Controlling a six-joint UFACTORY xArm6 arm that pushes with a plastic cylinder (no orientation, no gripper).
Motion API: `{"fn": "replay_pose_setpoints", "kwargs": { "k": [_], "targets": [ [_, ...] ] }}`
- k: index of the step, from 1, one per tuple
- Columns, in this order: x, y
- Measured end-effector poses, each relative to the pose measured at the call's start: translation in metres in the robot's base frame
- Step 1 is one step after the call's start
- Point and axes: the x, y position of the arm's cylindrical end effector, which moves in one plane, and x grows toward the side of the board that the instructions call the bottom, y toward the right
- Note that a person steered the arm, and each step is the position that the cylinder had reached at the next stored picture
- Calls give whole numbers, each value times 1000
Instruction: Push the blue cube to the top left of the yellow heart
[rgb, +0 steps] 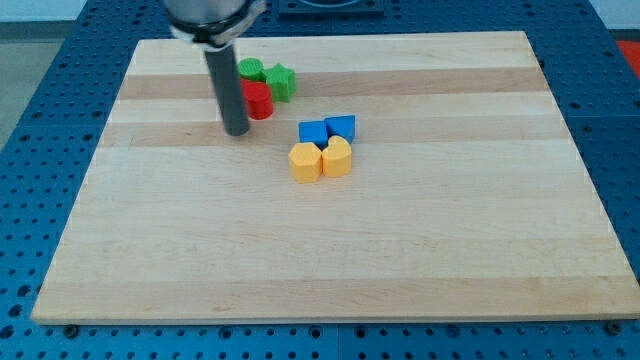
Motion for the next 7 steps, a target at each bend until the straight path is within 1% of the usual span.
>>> {"fn": "replay_pose_setpoints", "kwargs": {
  "k": [1,3,4,5,7],
  "targets": [
    [6,-25],
    [1,-40],
    [-2,-75],
    [14,-65],
    [16,21]
  ]
}}
